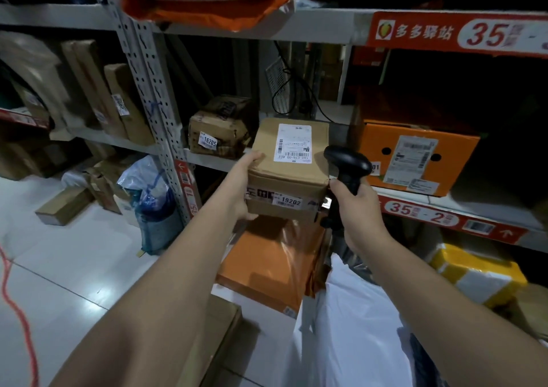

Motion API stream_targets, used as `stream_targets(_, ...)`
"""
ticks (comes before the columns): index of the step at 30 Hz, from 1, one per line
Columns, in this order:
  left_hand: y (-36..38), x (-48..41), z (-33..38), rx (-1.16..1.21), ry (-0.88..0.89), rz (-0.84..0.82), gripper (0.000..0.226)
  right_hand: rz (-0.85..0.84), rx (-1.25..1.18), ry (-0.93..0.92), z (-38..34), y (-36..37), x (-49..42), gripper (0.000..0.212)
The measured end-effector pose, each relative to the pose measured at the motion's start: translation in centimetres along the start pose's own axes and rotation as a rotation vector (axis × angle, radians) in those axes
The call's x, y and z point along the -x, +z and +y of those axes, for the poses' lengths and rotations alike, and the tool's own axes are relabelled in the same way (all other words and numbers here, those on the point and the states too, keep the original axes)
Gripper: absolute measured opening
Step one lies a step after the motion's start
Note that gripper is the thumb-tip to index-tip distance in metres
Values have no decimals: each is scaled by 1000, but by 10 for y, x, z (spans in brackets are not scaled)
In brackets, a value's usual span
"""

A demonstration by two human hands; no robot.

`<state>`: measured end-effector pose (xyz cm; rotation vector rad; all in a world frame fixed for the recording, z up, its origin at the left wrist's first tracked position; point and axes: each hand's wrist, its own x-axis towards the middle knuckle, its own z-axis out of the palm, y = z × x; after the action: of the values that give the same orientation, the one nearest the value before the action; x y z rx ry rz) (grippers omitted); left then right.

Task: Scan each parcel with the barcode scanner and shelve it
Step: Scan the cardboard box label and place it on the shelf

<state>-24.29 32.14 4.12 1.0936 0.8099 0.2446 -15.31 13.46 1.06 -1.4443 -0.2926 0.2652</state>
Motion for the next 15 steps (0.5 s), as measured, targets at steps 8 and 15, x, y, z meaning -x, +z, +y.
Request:
stream_targets(8,10,-33,29,-72,79,-27,51,8,-43,16,-1,19,-52,7)
stream_targets(15,-7,-59,32,-18,124,-42,59,-46,-54,30,1,39,-79,17)
